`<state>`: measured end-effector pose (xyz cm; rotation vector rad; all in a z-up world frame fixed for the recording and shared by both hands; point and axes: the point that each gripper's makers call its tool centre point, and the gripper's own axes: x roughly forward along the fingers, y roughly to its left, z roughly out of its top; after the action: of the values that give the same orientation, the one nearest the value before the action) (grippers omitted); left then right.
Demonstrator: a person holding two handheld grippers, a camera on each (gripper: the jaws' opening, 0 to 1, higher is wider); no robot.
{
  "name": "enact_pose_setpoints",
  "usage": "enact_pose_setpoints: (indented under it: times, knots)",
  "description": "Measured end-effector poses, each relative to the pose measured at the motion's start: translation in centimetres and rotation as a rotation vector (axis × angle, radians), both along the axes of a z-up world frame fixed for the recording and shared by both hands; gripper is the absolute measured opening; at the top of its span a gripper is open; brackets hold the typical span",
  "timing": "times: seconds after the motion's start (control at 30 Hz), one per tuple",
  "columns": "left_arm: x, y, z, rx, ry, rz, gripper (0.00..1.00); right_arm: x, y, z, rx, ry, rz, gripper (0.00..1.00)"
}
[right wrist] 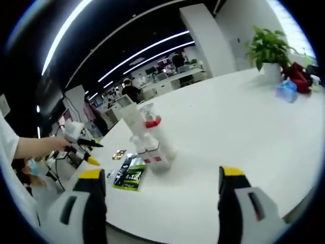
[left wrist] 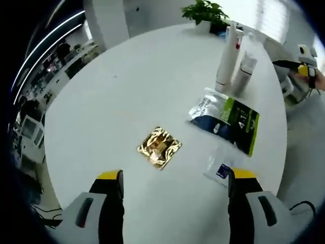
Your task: Arrange the skincare products in the storage area until every visible bottle or jar stands upright without overlapping.
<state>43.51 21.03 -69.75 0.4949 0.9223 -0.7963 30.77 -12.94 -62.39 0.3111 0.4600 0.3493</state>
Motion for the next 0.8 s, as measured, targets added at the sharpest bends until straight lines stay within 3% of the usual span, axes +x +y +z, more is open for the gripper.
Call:
enact_pose_setpoints:
  times: [0.17, 0.33, 0.8]
  knots:
    - [1.7, -0.3, -0.7, 0.022, 0.007, -0.022, 0.80, 0.2, 0.1, -0.2, -0.002, 0.008, -0.006, 0.93]
    - [3.3, -0.2, -1.8, 0.090, 0.016, -0.092, 0.78, 0.6, -0.1, -0.3, -0.002, 0.008, -0.014, 0.93]
    - [4.9, -1.4, -3.2, 0.157, 0.066, -0.256, 0.69, 1.3, 0.5, -1.0, -0.006, 0.024, -0.009, 0.93]
